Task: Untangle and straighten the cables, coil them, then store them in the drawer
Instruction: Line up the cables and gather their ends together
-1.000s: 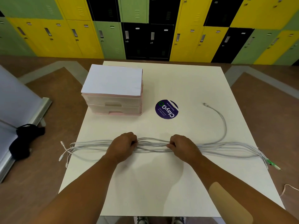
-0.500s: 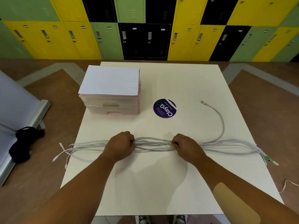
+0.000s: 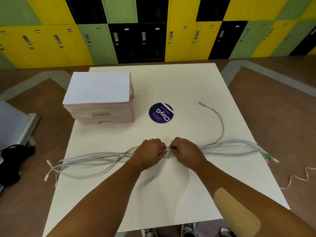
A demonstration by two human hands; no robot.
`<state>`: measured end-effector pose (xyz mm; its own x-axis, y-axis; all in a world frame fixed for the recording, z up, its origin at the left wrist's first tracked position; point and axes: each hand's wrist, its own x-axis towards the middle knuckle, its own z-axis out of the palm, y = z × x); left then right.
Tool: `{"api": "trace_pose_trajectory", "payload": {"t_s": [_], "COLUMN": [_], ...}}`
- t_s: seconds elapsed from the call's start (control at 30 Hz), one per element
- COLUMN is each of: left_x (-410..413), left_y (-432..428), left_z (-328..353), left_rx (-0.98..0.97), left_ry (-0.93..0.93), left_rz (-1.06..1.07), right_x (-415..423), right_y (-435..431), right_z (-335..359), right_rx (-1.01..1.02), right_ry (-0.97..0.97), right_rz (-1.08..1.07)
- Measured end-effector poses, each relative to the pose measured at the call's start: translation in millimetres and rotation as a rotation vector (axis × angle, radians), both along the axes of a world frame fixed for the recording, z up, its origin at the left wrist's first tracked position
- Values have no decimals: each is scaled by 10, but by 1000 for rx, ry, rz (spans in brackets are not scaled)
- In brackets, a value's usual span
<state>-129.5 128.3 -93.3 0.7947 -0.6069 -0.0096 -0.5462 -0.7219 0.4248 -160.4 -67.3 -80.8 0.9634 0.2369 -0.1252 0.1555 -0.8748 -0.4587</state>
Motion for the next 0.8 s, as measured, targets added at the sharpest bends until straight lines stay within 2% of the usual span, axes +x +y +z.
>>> {"api": "trace_pose_trajectory", "payload": {"t_s": [0.17, 0.33, 0.8], "left_x": [-58, -71, -70], "left_y": [-295, -318, -331], "left_z": [-65, -45, 2], "left_rx": [-159, -172, -125], "left_ry": [187, 164, 104], "left_rz": [138, 127, 153], "right_x": [-47, -62, -1], "right_y": [-62, -176, -527], "right_z": [3, 29, 87], "right_rx": [41, 9, -88], "right_ry": [37, 5, 82], "right_rz": [-33, -65, -32]}}
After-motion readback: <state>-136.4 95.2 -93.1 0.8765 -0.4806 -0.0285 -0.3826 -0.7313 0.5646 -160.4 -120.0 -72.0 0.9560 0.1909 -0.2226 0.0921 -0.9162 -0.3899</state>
